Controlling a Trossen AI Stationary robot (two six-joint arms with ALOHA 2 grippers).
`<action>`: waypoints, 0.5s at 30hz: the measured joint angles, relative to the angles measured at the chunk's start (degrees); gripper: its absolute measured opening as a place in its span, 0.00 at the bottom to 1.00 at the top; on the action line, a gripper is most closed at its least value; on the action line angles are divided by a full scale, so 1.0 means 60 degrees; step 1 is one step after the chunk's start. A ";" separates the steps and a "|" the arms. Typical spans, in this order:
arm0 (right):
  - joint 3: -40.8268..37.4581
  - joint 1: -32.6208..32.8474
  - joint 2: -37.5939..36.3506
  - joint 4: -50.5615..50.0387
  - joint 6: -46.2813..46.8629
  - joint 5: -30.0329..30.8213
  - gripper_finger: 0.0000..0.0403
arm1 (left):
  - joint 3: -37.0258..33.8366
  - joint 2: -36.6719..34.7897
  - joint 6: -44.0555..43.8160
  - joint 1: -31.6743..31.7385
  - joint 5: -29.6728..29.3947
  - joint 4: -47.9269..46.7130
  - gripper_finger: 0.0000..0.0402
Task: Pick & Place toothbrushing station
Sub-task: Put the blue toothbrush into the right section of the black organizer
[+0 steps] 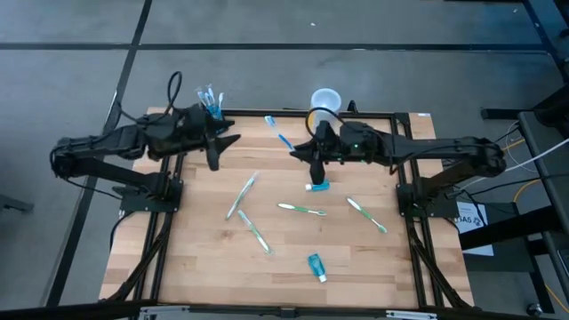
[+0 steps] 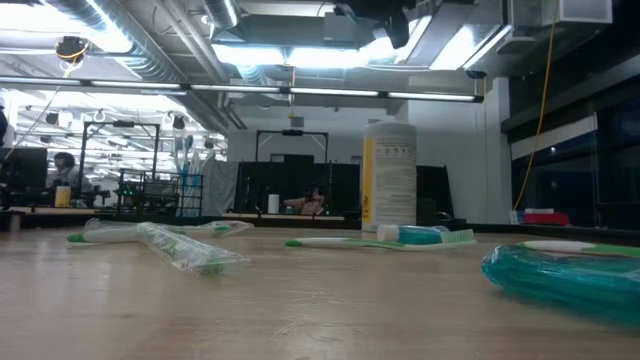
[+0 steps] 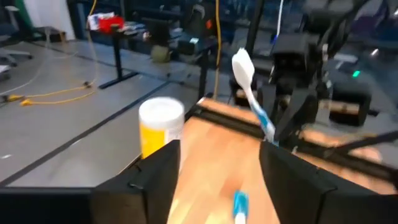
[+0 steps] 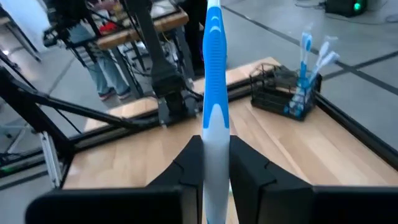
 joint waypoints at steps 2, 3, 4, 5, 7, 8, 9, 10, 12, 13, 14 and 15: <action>0.0000 0.0041 0.0057 0.0147 0.0004 -0.0074 0.12 | 0.0000 0.0261 -0.0013 0.0339 0.0528 0.0442 0.59; 0.0000 0.0049 0.0078 0.0185 -0.0002 -0.0073 0.12 | 0.0000 0.0400 -0.0016 0.0489 0.0807 0.0655 0.61; 0.0000 0.0055 0.0083 0.0210 -0.0002 -0.0071 0.12 | 0.0000 0.0529 -0.0016 0.0612 0.1070 0.0846 0.62; 0.0009 0.0058 0.0085 0.0282 -0.0002 -0.0075 0.12 | 0.0000 0.0644 -0.0027 0.0715 0.1283 0.1016 0.63; 0.0161 0.0062 0.0087 0.0306 -0.0039 -0.0149 0.12 | 0.0000 0.0885 -0.0071 0.0887 0.1720 0.1486 0.64; 0.0248 0.0078 0.0083 0.0313 -0.0087 -0.0182 0.12 | 0.0000 0.1018 -0.0078 0.0979 0.1987 0.1764 0.64; 0.0333 0.0093 0.0084 0.0316 -0.0147 -0.0183 0.12 | 0.0000 0.1160 -0.0078 0.1071 0.2268 0.2050 0.64; 0.0412 0.0098 0.0108 0.0304 -0.0224 -0.0175 0.12 | 0.0000 0.1297 -0.0081 0.1155 0.2522 0.2239 0.64; 0.0528 0.0098 0.0147 0.0134 -0.0262 -0.0144 0.12 | 0.0000 0.1539 -0.0131 0.1293 0.2940 0.2575 0.64; 0.0542 0.0098 0.0157 0.0070 -0.0275 -0.0144 0.12 | -0.0004 0.1644 -0.0173 0.1359 0.3127 0.2769 0.64; 0.0562 0.0098 0.0183 0.0073 -0.0293 -0.0143 0.12 | -0.0004 0.1733 -0.0218 0.1407 0.3308 0.3008 0.64; 0.0586 0.0098 0.0214 0.0115 -0.0290 -0.0143 0.12 | -0.0004 0.1807 -0.0245 0.1446 0.3467 0.3262 0.64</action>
